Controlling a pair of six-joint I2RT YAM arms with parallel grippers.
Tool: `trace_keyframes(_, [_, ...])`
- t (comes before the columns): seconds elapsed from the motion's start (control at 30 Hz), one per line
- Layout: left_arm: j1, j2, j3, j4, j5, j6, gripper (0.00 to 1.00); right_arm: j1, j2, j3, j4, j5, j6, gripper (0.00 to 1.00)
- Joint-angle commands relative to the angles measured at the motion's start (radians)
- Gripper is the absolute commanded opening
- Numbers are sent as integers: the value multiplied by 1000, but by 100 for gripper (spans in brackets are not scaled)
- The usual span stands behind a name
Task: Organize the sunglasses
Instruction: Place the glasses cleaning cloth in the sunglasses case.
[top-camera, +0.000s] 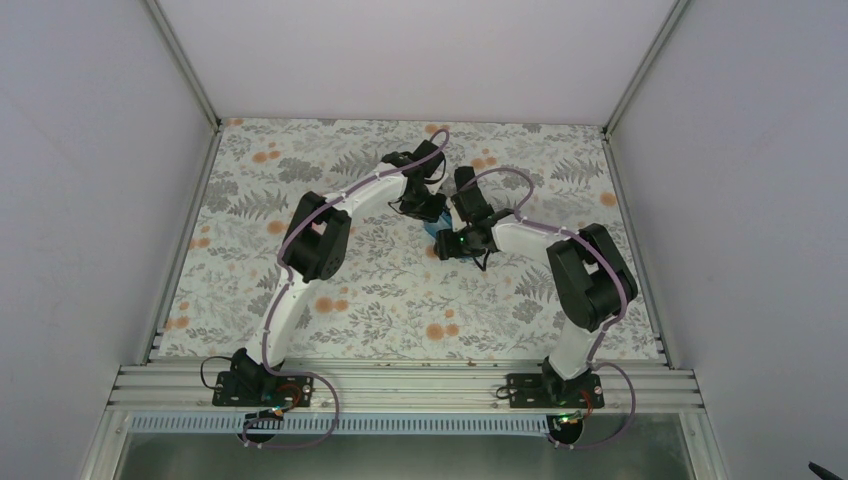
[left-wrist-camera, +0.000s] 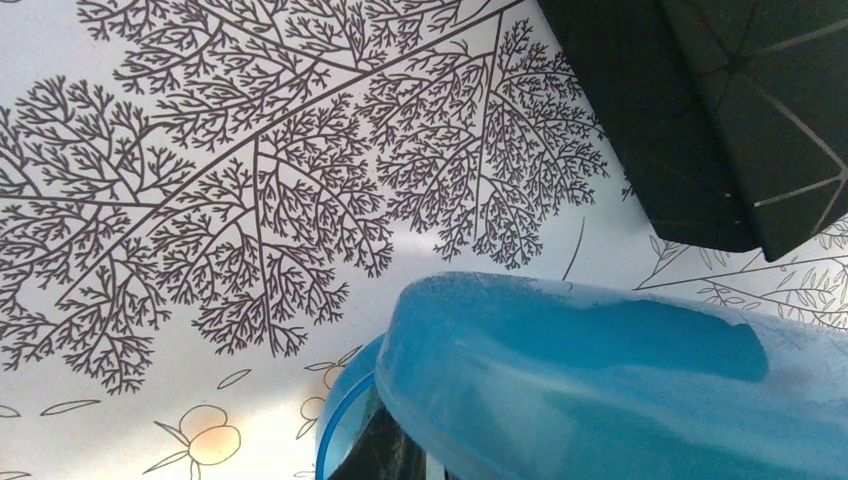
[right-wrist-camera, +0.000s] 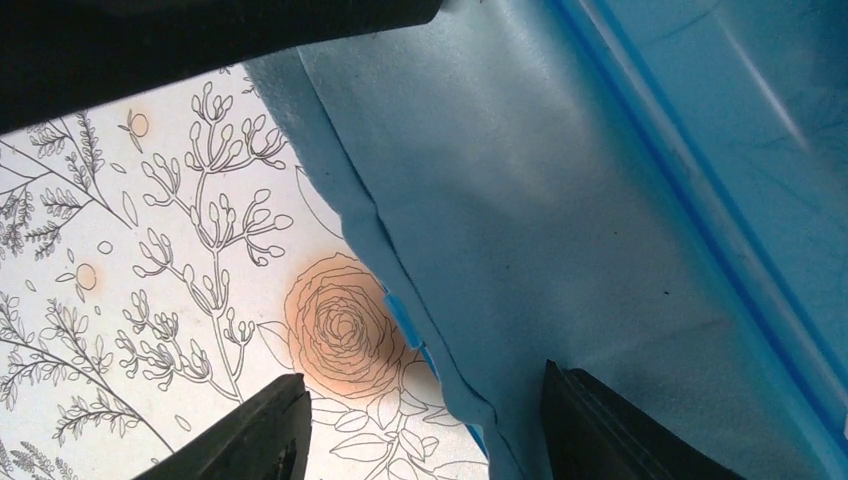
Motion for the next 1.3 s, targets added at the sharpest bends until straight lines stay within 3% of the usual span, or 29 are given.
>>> trace_keyframes(0.0, [-5, -1, 39, -20, -13, -11, 7, -7, -33, 8, -10, 0, -9, 61])
trace_keyframes(0.2, [2, -65, 48, -23, -33, -27, 16, -8, -164, 2, -5, 41, 13, 64])
trace_keyframes(0.37, [27, -172, -57, 20, -80, -70, 20, -8, -259, -9, 1, 72, 42, 64])
trace_keyframes(0.63, [147, -481, -440, 184, -206, -187, 24, -8, -364, -46, 14, 99, 84, 63])
trace_keyframes(0.83, [356, -688, -773, 281, -265, -264, 27, -8, -363, -68, 30, 59, 109, 62])
trace_keyframes(1.07, [488, -676, -885, 301, -254, -242, 31, -8, -336, -65, 38, 37, 110, 60])
trace_keyframes(1.27, [515, -574, -829, 298, -242, -212, 31, -8, -331, -66, 39, 34, 109, 60])
